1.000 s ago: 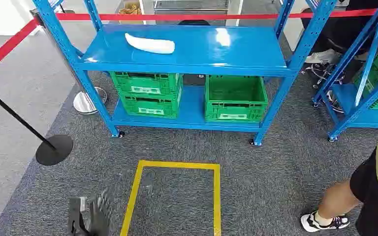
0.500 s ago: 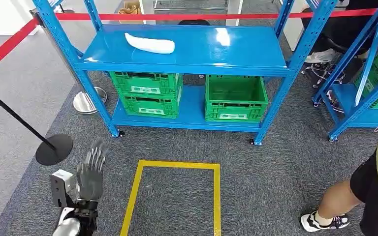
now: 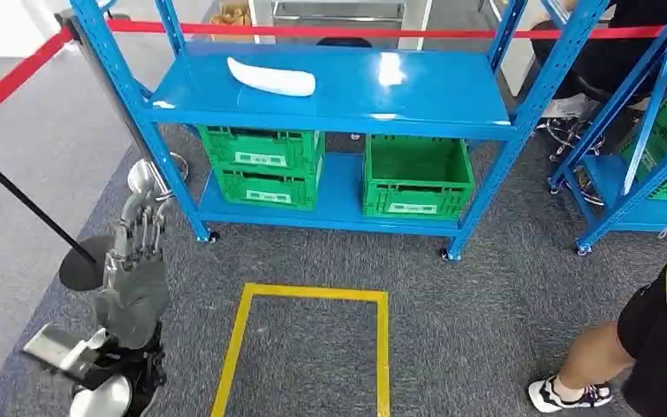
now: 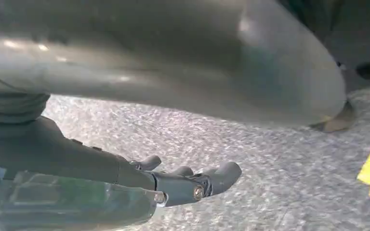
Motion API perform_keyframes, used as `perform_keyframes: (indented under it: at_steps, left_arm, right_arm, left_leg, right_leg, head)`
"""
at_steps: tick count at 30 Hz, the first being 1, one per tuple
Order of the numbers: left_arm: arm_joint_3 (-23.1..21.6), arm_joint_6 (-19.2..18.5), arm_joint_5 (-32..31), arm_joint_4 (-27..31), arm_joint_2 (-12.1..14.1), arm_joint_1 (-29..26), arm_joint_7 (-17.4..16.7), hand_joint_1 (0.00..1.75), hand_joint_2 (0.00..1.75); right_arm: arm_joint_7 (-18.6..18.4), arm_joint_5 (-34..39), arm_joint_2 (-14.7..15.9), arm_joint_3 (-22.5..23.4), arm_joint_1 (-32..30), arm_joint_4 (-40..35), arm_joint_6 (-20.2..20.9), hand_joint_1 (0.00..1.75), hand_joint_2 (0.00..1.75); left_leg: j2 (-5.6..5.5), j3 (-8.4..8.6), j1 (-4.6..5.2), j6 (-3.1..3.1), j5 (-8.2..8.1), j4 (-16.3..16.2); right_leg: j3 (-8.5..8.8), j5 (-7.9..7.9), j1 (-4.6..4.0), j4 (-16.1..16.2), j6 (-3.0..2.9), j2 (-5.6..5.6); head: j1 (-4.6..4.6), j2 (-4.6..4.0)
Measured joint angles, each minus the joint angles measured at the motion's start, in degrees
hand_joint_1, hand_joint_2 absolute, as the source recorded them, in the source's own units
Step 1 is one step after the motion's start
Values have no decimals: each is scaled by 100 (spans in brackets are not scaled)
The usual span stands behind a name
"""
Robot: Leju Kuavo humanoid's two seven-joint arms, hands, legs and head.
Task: Take the parts from the cabinet and place them on the table.
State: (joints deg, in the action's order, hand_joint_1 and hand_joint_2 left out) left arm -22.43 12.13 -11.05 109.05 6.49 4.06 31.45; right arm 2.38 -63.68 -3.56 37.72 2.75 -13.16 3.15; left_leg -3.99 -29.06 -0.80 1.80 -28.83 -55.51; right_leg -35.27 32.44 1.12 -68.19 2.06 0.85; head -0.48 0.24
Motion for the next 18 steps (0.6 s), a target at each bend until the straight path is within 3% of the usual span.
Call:
perform_keyframes:
  at_steps: [1, 2, 3, 4, 5, 6, 7, 8, 9, 11, 12, 13, 14, 16, 17, 18]
  left_arm:
    - [-81, 67, -225, 104, 15, -3, 22, 0, 0]
    - [-133, 91, -347, 179, 26, -8, 44, 0, 0]
    - [-172, 104, -351, 250, 41, -8, 46, 0, 0]
    - [-196, 115, -353, 309, 55, -8, 48, 0, 0]
    - [-207, 118, -353, 349, 66, -7, 50, 0, 0]
    - [-231, 120, -351, 386, 74, -5, 50, 0, 0]
    - [-259, 118, -351, 421, 83, -1, 52, 0, 0]
    - [-277, 118, -349, 441, 94, 16, 52, 0, 0]
    - [-292, 115, -342, 467, 96, 24, 52, 0, 0]
    - [-310, 111, -338, 520, 103, 25, 55, 0, 0]
    - [-319, 111, -329, 537, 105, 41, 52, 0, 0]
    - [-327, 111, -329, 552, 107, 62, 55, 0, 0]
    - [-334, 111, -329, 577, 107, 100, 55, 0, 0]
    - [-341, 111, -329, 583, 109, 104, 57, 0, 0]
    - [-345, 109, -325, 583, 112, 108, 55, 0, 0]
    - [-345, 111, -325, 585, 118, 116, 55, 0, 0]
  right_arm:
    - [0, -100, -9, 33, 10, 9, 2, 0, 0]
    - [0, -162, -15, 57, 5, 17, 4, 0, 0]
    - [0, -178, -15, 77, -8, 24, 4, 0, 0]
    - [0, -180, -15, 94, -14, 31, 4, 0, 0]
    - [0, -187, -15, 114, -13, 33, 4, 0, 0]
    - [0, -196, -13, 138, -13, 35, 4, 0, 0]
    - [0, -198, -17, 156, -22, 48, 4, 0, 0]
    - [7, -206, -70, 171, -10, 94, 17, 0, 0]
    - [15, -211, -41, 180, 7, 92, 17, 0, 0]
    - [15, -224, -39, 182, -15, 96, 17, 0, 0]
    - [17, -226, -42, 186, -3, 96, 20, 0, 0]
    - [22, -228, -37, 191, -1, 96, 17, 0, 0]
    - [24, -230, -35, 199, -8, 96, 17, 0, 0]
    - [26, -233, -31, 212, -11, 96, 17, 0, 0]
    - [26, -239, -26, 215, -13, 96, 17, 0, 0]
    - [26, -250, -22, 217, -14, 96, 20, 0, 0]
  left_leg:
    - [9, 4, 0, -4, -13, -3]
    - [14, 19, -3, -20, -34, -4]
    - [12, 44, -17, -47, -59, -5]
    - [6, 91, -37, -82, -96, -7]
    - [-3, 148, -69, -124, -140, -12]
    - [-11, 214, -98, -180, -197, -25]
    - [-9, 186, -89, -253, -270, -44]
    - [-46, 237, -94, -301, -336, -101]
    - [-48, 180, -80, -340, -387, -86]
    - [-53, 272, -103, -376, -394, -93]
    - [-32, 225, -121, -383, -371, -171]
    - [159, 73, -113, -392, -246, -467]
    - [325, -239, -96, -406, -222, -941]
    - [382, -918, -88, -412, -477, -1767]
    - [382, -1197, -80, -397, -679, -2006]
    - [382, -1378, -63, -389, -810, -2038]
  right_leg:
    - [-263, 158, 0, -430, 26, -1]
    - [-494, 220, 6, -764, 32, -4]
    - [-573, 141, 22, -780, 50, -7]
    - [-506, -71, 44, -522, 54, -8]
    - [-333, -350, 74, -85, 62, -9]
    - [-116, -634, 117, 453, 113, -6]
    - [42, -754, 167, 827, 181, 36]
    - [11, -432, 127, 819, 88, 78]
    - [43, -491, 109, 780, -33, 48]
    - [78, -446, 94, 761, -147, 17]
    - [149, -430, 97, 761, -186, 19]
    - [210, -390, 91, 781, -232, -8]
    - [282, -334, 78, 803, -261, -31]
    - [414, -218, 54, 829, -294, -75]
    - [497, -144, 41, 835, -302, -81]
    - [594, -69, 32, 837, -308, -83]
  head:
    - [0, 0]
    - [11, 0]
    - [11, 0]
    - [8, 0]
    - [11, 0]
    - [11, 0]
    - [22, 0]
    - [70, 0]
    - [45, 0]
    - [17, 0]
    - [6, 0]
    - [13, 0]
    - [-24, 0]
    - [-16, 0]
    - [-22, 0]
    - [-13, 0]
